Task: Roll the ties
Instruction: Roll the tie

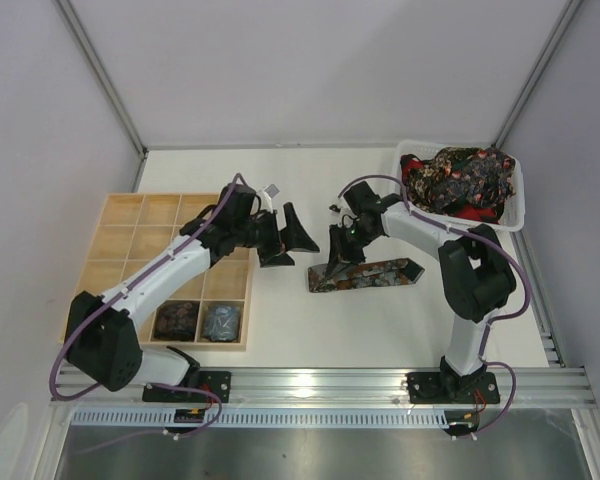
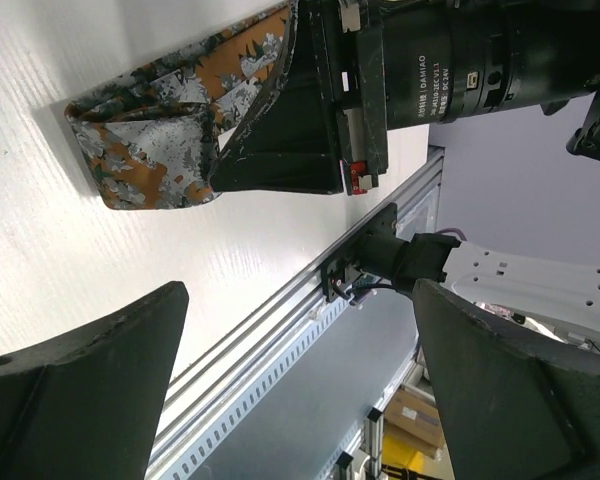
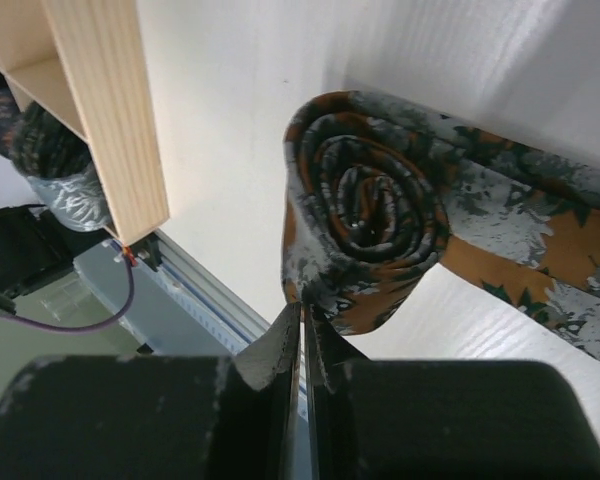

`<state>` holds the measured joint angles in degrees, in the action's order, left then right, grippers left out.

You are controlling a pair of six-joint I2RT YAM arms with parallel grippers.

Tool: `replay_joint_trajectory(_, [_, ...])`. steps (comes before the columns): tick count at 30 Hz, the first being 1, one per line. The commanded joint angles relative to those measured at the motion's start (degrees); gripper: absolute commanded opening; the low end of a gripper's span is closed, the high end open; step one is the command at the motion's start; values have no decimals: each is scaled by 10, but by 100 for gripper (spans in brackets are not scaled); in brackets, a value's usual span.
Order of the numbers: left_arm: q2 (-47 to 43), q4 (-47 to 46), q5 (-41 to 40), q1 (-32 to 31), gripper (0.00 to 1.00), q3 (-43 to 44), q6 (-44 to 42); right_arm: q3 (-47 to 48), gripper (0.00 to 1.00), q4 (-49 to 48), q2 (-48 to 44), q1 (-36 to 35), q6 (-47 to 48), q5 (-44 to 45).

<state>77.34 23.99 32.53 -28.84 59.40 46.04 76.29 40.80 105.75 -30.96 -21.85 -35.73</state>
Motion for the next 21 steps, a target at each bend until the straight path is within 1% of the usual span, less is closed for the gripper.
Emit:
replay_joint_trajectory(1, [18,-24,27,3,100,5,-2,25,9,28,6,1,29,9])
replay_joint_trajectory(8, [77,-11,54,3,100,13,-19,24,9,38,3,19,53,69])
replay_joint_trajectory(15, [135,-51,113,2,100,22,-31,18,8,27,14,30,83,94])
replay_joint_trajectory(21, [211,-26,126,2,100,84,-61,-3,7,-1,19,49,87,89])
